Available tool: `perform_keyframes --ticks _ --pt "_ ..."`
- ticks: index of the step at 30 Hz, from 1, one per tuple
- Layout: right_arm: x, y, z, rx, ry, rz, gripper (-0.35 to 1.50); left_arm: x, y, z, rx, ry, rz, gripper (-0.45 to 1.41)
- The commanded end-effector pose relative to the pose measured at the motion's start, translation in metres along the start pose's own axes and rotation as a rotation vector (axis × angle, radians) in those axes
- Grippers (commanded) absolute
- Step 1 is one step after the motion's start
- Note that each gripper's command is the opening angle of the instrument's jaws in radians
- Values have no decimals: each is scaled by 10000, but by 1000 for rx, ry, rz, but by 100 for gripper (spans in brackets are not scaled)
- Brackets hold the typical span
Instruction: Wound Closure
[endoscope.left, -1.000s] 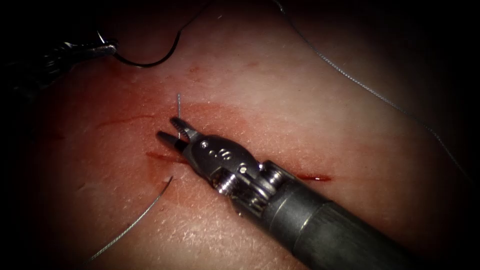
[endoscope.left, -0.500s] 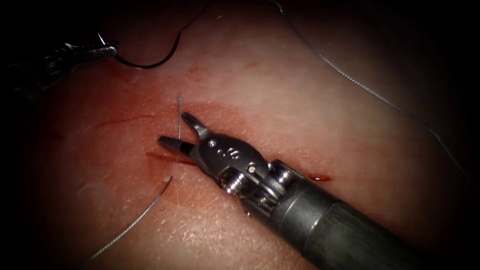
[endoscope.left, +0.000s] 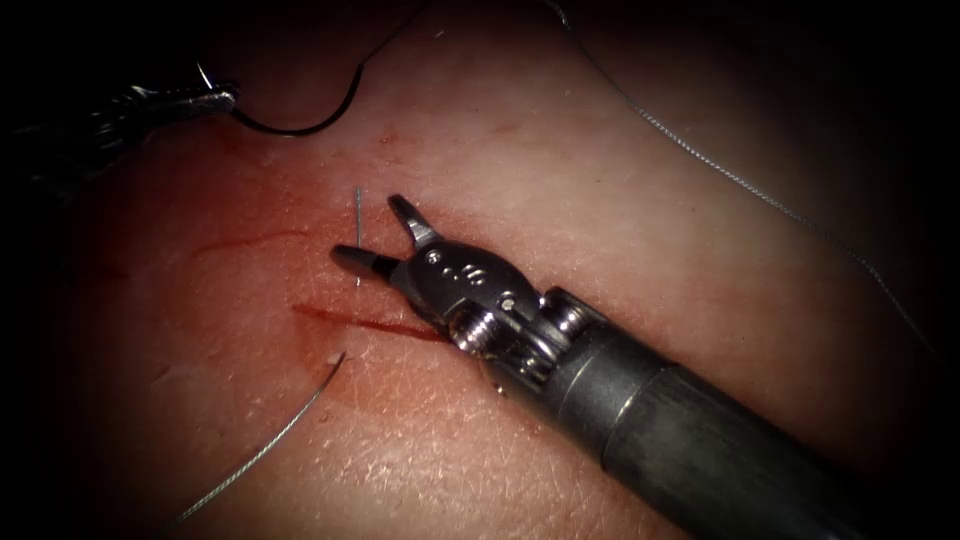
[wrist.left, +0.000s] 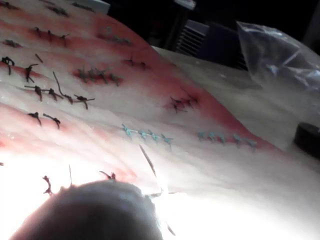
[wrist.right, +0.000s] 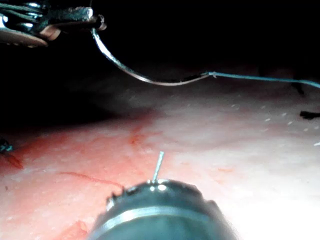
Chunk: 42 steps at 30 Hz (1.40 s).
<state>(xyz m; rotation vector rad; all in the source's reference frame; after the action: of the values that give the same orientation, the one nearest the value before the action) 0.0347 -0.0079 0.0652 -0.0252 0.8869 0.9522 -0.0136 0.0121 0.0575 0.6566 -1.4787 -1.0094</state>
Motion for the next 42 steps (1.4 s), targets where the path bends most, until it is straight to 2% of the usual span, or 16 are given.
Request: perform_keyframes --ticks 1,2,11,16,23,31,32,33,34,35,40,41,42 --pt "14 -1 3 15 7 -1 1 -13 -2 5 3 -6 7 -45" --pt "14 -3 1 46 3 -1 -35 -13 -2 5 3 -6 7 -45" --pt "26 -1 2 48 4 8 -35 -12 -2 5 5 -5 1 -45" --pt "54 10 -9 59 57 33 -35 -12 -2 6 5 -5 1 -45" --pt "74 20 -25 42 83 37 -35 -12 -2 6 5 -5 1 -45" --pt "81 23 -38 43 98 40 -35 -11 -2 6 0 9 2 -45" --pt "76 20 -38 43 100 36 -3 -9 -1 5 -16 36 6 -45" --pt "76 20 -38 43 100 36 -3 -9 -1 5 -16 36 6 -45" --pt "69 16 -39 44 110 32 83 -4 -1 5 -37 71 6 -45" --pt "61 12 -41 45 128 28 106 3 1 5 -66 124 31 -45" --pt "48 8 -54 60 197 62 109 40 11 11 -124 304 134 -43" --pt "49 13 -63 73 219 88 114 57 18 16 -139 353 183 64" --pt "49 15 -68 80 232 102 114 61 20 17 -134 358 197 74"
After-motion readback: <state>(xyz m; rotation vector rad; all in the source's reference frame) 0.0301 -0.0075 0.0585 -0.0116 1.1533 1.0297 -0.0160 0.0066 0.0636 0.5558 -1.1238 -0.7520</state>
